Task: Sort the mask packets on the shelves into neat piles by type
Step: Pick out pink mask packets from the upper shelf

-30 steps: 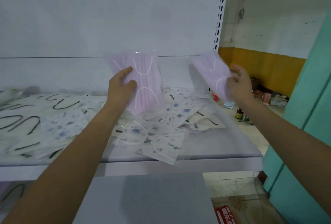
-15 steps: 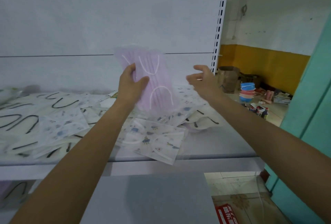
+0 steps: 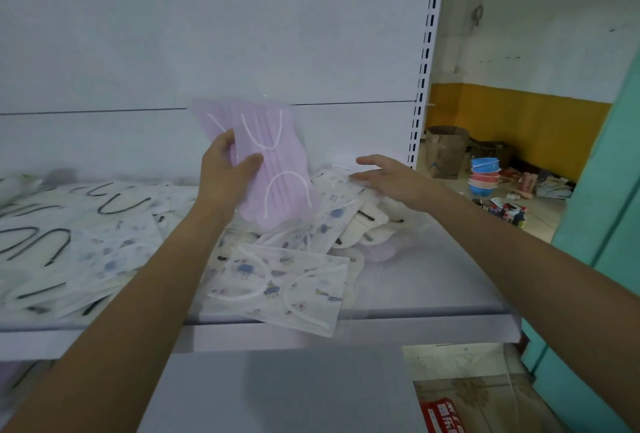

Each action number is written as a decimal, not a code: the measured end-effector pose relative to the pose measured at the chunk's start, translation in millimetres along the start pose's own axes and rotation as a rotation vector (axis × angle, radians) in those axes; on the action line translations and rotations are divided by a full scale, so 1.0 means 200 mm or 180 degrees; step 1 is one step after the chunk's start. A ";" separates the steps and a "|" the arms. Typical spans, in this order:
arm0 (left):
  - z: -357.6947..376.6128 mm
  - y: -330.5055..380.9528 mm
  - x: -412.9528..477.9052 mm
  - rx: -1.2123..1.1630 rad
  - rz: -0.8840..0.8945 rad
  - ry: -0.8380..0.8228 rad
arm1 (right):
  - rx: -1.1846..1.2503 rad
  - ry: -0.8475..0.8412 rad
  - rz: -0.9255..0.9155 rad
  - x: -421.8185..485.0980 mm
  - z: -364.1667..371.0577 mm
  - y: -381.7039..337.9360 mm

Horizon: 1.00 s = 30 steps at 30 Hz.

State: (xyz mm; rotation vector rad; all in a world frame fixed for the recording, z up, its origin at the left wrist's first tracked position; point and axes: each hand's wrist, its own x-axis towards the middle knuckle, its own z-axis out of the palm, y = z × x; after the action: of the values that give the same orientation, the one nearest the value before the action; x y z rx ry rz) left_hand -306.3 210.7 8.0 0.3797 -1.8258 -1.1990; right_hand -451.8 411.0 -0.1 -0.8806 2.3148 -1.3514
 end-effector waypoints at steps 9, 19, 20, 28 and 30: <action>0.05 -0.01 0.00 0.0066 0.0028 -0.0131 | -0.0137 -0.0378 0.0660 -0.04 -0.17 0.08; 0.12 -0.01 0.01 -0.0030 0.0004 -0.0247 | -0.0224 -0.0555 0.1279 -0.19 -0.25 0.07; 0.14 -0.01 0.00 -0.0034 0.0013 -0.0265 | -0.0154 -0.0539 0.1247 -0.20 -0.24 0.06; 0.25 0.04 -0.01 0.0117 0.0173 -0.0413 | -0.0153 -0.0189 0.1097 -0.21 -0.20 0.11; 0.25 0.04 -0.01 0.0197 0.0191 -0.0424 | -0.0041 -0.0094 0.1182 -0.23 -0.27 0.14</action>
State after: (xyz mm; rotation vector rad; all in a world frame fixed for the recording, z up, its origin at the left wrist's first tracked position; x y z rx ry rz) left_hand -344.2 245.7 6.4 0.2834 -1.9785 -1.1521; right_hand -456.4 487.4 2.5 -0.4382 2.3193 -1.1564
